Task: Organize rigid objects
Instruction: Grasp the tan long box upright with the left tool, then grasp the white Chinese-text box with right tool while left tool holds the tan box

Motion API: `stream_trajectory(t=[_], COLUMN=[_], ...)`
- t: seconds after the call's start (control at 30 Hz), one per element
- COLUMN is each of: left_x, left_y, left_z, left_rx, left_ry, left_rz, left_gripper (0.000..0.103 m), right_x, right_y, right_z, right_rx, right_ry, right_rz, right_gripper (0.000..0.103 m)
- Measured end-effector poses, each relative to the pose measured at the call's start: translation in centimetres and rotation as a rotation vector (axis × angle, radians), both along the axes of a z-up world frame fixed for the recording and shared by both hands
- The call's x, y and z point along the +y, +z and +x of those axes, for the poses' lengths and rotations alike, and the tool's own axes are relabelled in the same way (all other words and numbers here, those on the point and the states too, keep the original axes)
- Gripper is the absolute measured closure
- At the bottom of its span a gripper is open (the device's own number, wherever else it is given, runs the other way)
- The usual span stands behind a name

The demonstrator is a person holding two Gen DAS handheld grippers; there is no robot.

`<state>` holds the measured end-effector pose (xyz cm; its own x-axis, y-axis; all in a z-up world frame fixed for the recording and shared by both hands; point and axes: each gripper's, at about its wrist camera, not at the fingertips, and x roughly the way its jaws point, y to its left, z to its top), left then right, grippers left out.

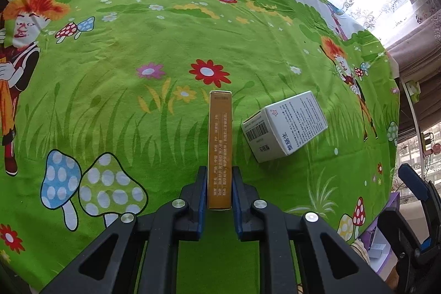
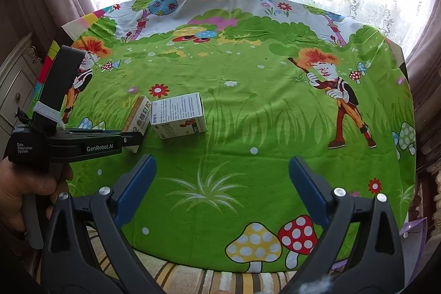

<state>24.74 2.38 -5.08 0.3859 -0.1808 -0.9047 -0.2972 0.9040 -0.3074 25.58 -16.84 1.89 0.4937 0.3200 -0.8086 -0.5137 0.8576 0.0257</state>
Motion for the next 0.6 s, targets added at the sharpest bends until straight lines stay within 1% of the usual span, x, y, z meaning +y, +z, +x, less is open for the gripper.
stream_trajectory(t=[0.3, 0.43, 0.6], left_x=[1.8, 2.2, 2.3], left_y=[1.6, 1.9, 2.1], left_z=[-1.3, -1.5, -1.6], left_rx=[-0.068, -0.087, -0.102], left_ry=[0.071, 0.088, 0.102], left_rz=[0.001, 0.009, 0.004], left_gripper=[0.087, 0.087, 0.087], right_x=[5.1, 6.1, 7.2], right_y=[-2.1, -2.9, -3.5], right_z=[1.1, 1.9, 2.8], right_rx=[-0.019, 0.000, -0.004], right_ry=[0.117, 0.125, 0.131], right_rz=[-0.064, -0.070, -0.093], right_gripper=[0.005, 0.005, 0.005])
